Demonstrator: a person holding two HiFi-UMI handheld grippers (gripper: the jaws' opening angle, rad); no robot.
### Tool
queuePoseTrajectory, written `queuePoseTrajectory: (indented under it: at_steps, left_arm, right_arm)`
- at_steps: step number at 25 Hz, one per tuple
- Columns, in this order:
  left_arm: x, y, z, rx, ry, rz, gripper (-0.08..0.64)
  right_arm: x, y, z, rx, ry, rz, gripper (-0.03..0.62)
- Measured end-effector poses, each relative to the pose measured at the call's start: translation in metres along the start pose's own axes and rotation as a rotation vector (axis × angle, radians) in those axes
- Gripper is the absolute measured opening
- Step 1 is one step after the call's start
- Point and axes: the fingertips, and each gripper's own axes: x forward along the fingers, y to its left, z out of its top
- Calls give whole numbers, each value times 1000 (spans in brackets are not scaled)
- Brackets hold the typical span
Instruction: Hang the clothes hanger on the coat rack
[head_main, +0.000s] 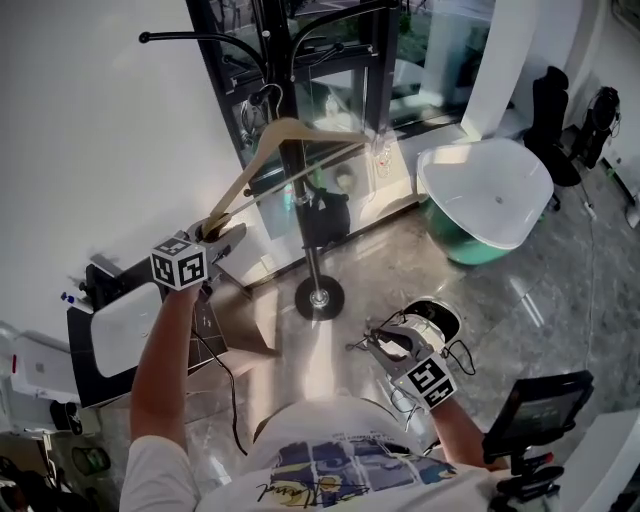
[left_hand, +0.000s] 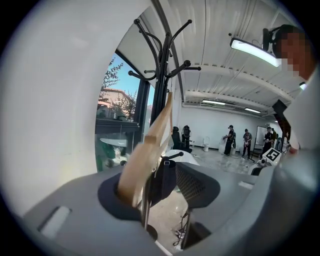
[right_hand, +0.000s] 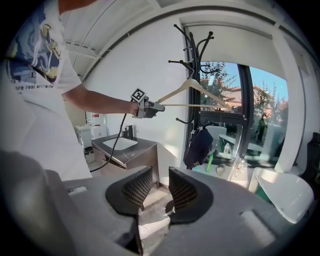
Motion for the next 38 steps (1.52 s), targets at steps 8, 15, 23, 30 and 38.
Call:
queuePoseTrajectory:
  at_steps: [8,15,23,30,38]
  left_arm:
    - [-71,16,-54,-45,32,83,224]
    - [-145,-9,-81,11,37,111,212]
    - [-206,-93,-96,43,11,3,146]
    - [-236,-153,-114,36,3,-106,92]
    - [-270,-200,-135,26,39,-233,3]
  right_arm:
    - [18,44,11,-25,11,39,103]
    - [41,96,34,-61,12,74,103]
    - [53,149,61,-72,-14,62,94]
    - [57,189,85,-82,-52,34,74]
    - [43,236,115,-98,-100,18,63]
